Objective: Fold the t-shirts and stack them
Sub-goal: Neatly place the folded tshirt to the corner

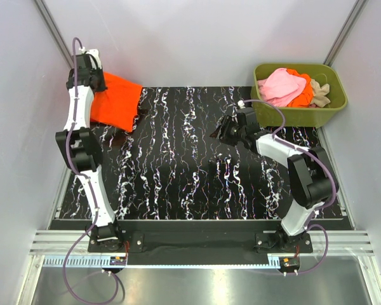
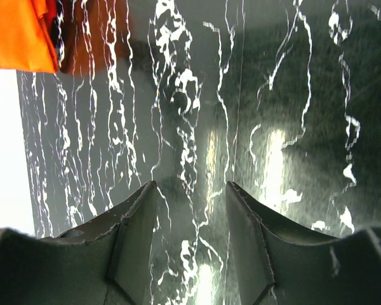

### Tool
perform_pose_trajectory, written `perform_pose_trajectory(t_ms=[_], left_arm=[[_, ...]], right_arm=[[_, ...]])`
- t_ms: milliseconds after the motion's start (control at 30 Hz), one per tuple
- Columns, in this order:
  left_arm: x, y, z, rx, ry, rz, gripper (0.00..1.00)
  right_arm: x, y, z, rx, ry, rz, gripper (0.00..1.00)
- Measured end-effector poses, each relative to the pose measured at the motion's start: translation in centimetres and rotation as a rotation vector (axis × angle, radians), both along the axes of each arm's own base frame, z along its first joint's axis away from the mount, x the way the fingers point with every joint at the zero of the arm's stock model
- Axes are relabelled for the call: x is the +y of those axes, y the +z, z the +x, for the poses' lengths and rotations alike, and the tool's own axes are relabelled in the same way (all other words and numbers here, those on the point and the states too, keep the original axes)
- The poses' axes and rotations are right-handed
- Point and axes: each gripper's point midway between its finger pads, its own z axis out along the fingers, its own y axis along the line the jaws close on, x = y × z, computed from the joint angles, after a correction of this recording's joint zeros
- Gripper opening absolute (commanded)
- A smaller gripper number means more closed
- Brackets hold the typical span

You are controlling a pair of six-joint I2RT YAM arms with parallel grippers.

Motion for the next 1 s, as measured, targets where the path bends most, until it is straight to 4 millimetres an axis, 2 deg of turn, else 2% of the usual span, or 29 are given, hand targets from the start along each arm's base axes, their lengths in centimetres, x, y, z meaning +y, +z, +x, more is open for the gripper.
perform_pose_trajectory(t_ms=[67,133,200,233,300,333,467,567,733,767,800,867,900,933,967,1000], left_arm=[[1.2,-0.1,0.4,-0.018,0.021,0.001,0.00],[2.3,-0.5,1.0,-0.036,0.046,0.002,0.27],[3.7,-1.3,1.8,-0.058,0.084,-0.007,0.59],[4.4,-2.0,2.2,-0.066,0.106,-0.012,0.65],[5.8,-3.5,3.1,-0.078,0.155,-0.027,0.68],[6.3,-4.6,3.3,-0.072,0.169,-0.035,0.67],[7.3,-7.9,3.1,-0.025,0.194,-0.067,0.67],[7.1,-8.5,2.9,-0.023,0.196,-0.088,0.69],[4.7,-8.1,0.8,0.008,0.167,-0.158,0.67],[3.9,-7.8,0.1,0.012,0.155,-0.183,0.67],[2.8,-7.2,-0.7,0.017,0.137,-0.214,0.74],[0.5,-6.2,-2.6,0.026,0.097,-0.273,0.75],[-0.6,-5.7,-3.5,0.030,0.082,-0.297,0.92],[-2.2,-4.9,-4.7,0.028,0.053,-0.320,0.99],[-4.2,-4.3,-6.0,0.032,0.018,-0.345,0.99],[-6.4,-3.8,-7.4,0.040,-0.019,-0.373,0.99]], right_arm=[[-0.1,-0.1,0.6,-0.005,-0.005,0.001,0.55],[-0.3,-0.3,1.0,-0.005,-0.007,0.004,0.55],[-0.4,-0.7,1.4,-0.001,-0.008,0.011,0.55],[-0.5,-1.0,1.6,0.003,-0.009,0.012,0.55],[-0.8,-1.9,1.7,0.021,-0.013,0.010,0.55],[-0.9,-2.3,1.7,0.031,-0.013,0.009,0.55],[-1.0,-3.2,1.6,0.054,-0.011,0.007,0.55],[-1.0,-3.2,1.6,0.055,-0.007,0.010,0.56],[-1.1,-3.0,1.4,0.059,-0.006,0.009,0.57],[-1.1,-2.7,1.2,0.061,-0.006,0.008,0.57],[-1.2,-2.4,1.0,0.064,-0.005,0.006,0.59],[-1.4,-1.4,0.4,0.066,-0.004,0.003,0.63],[-1.5,-0.6,0.0,0.063,-0.002,0.003,0.65],[-1.7,0.6,-0.4,0.053,-0.001,0.004,0.68],[-1.9,1.9,-0.8,0.036,0.001,0.006,0.88],[-2.0,3.0,-1.2,0.022,0.001,0.012,0.99]])
